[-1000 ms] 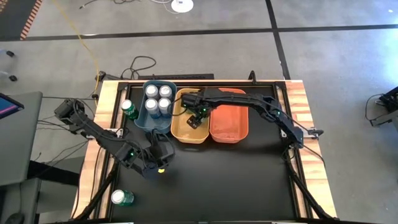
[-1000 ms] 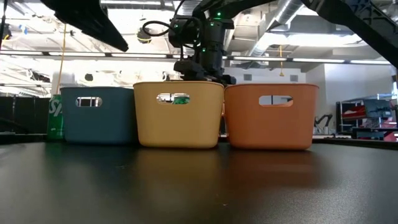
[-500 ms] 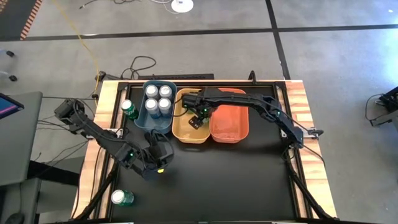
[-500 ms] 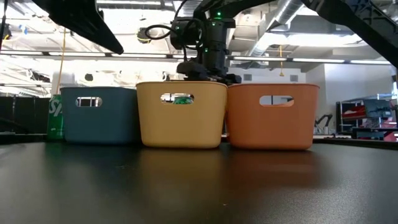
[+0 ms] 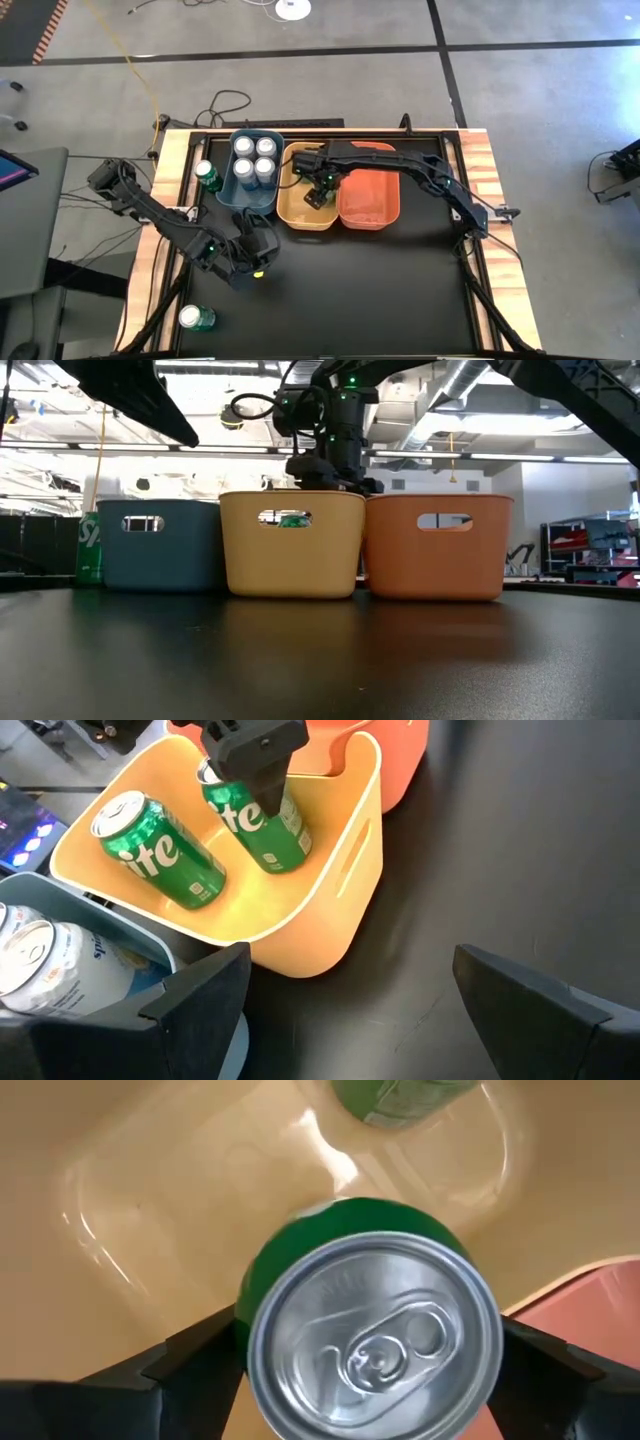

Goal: Sort soda cans
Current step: Put the green soda can into the yellow bin

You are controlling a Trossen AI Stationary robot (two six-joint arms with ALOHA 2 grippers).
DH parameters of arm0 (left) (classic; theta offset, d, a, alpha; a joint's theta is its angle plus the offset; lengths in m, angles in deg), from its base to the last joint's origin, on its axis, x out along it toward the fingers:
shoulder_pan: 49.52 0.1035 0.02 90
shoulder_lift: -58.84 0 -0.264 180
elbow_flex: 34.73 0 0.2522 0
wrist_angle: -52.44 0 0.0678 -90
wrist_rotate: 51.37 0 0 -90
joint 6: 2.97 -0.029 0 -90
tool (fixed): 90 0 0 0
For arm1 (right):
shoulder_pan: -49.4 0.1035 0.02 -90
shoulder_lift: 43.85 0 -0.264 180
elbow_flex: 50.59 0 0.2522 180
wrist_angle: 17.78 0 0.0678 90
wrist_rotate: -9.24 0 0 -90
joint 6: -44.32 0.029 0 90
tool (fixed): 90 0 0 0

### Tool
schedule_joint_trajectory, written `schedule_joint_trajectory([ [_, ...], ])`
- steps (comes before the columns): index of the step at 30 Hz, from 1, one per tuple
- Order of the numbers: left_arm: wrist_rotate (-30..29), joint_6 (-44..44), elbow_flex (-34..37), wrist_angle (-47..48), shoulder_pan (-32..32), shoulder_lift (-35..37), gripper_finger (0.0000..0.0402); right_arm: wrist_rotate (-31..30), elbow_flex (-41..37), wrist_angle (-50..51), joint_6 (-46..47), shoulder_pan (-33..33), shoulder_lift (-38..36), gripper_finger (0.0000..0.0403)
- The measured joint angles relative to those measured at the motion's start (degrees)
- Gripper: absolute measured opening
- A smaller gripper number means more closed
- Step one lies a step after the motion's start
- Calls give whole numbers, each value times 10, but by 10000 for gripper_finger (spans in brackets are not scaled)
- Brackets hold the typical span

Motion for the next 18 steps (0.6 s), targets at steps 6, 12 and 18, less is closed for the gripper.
schedule_joint_trajectory([
  [6, 0, 2, 0, 0, 0, 0, 343, -1, 20, 58, -1, 0, 0, 397],
  [12, 0, 5, 0, 0, 0, 0, 343, -12, 71, 77, -16, 9, -6, 385],
  [18, 0, 37, 0, 29, -7, 0, 343, -50, 137, 141, -20, 37, -7, 384],
])
